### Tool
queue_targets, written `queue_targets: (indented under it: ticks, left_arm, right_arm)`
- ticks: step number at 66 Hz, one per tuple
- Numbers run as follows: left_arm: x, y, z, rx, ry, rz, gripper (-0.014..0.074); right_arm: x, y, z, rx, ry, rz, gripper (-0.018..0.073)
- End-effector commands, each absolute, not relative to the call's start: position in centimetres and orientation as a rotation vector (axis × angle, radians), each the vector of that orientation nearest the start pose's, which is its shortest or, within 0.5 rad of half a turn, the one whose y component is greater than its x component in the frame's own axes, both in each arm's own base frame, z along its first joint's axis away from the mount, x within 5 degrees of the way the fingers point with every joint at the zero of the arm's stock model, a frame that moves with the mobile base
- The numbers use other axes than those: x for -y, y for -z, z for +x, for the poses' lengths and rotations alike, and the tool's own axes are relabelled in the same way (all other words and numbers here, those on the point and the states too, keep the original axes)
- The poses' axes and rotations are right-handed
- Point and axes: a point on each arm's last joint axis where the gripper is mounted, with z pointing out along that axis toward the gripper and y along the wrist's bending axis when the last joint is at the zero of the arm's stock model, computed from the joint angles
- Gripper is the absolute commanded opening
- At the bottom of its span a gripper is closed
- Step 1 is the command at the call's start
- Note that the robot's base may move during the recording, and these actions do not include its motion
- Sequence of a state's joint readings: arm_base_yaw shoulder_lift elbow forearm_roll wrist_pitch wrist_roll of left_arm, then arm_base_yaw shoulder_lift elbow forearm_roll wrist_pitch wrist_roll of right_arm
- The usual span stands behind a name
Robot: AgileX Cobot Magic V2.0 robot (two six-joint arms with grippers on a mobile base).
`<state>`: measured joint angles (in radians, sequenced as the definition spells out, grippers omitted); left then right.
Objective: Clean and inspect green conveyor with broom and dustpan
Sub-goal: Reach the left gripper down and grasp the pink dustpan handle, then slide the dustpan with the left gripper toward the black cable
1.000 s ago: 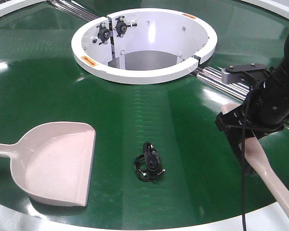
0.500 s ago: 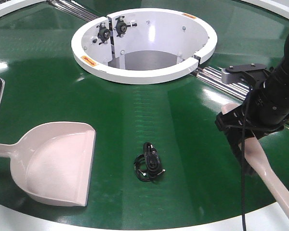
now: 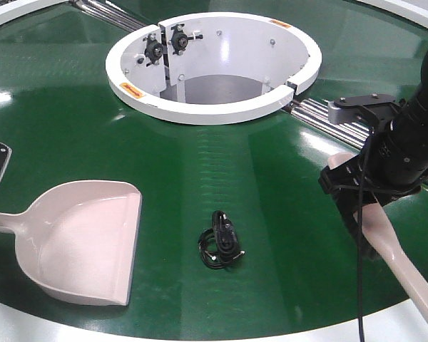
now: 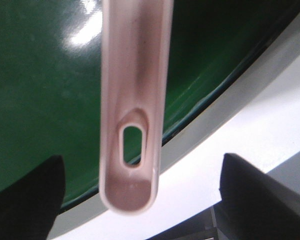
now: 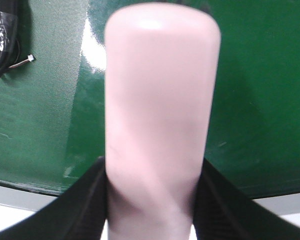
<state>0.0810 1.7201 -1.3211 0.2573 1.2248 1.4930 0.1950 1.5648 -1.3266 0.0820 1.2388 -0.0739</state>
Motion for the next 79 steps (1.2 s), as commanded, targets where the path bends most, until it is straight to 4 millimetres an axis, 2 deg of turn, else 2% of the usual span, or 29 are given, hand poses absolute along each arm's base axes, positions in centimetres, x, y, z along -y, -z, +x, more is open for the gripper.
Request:
queue_targets:
  ticks: [1,12,34,46,61,69,79]
  left_arm:
    - [-4.9,-26.7,32.4,-2.403,-0.343,2.205,0.0571]
    - [-5.0,-25.9,32.8,-2.41,-0.316,2.205,0.0514]
    - [-5.6,-25.2,33.0,-2.45,-0.279,2.175,0.0324]
    - [-5.7,-25.2,33.0,-2.452,-0.28,2.169,0.0185]
    - [-5.6,-25.2,33.2,-2.501,-0.297,2.071,-0.001]
    - [-5.5,-25.4,33.1,-2.502,-0.288,2.07,-0.0008]
    - [-4.6,-27.0,33.6,-2.465,-0.322,2.056,-0.0008]
  right_arm:
    - [-6.4,-31.8,28.8,-2.923,-0.139,-0.382,-0.0003]
    - [-6.4,-31.8,28.8,-2.923,-0.139,-0.382,-0.0003]
    - [-6.4,-31.8,28.7,-2.923,-0.139,-0.382,-0.0003]
    - [-6.4,-31.8,28.7,-2.923,-0.139,-0.382,-0.0003]
    - [-6.4,-31.8,28.7,-2.923,-0.139,-0.382,-0.0003]
    - [-6.4,-31.8,28.7,-2.923,-0.139,-0.382,-0.0003]
    - [-6.4,-31.8,28.7,-2.923,-0.139,-0.382,-0.0003]
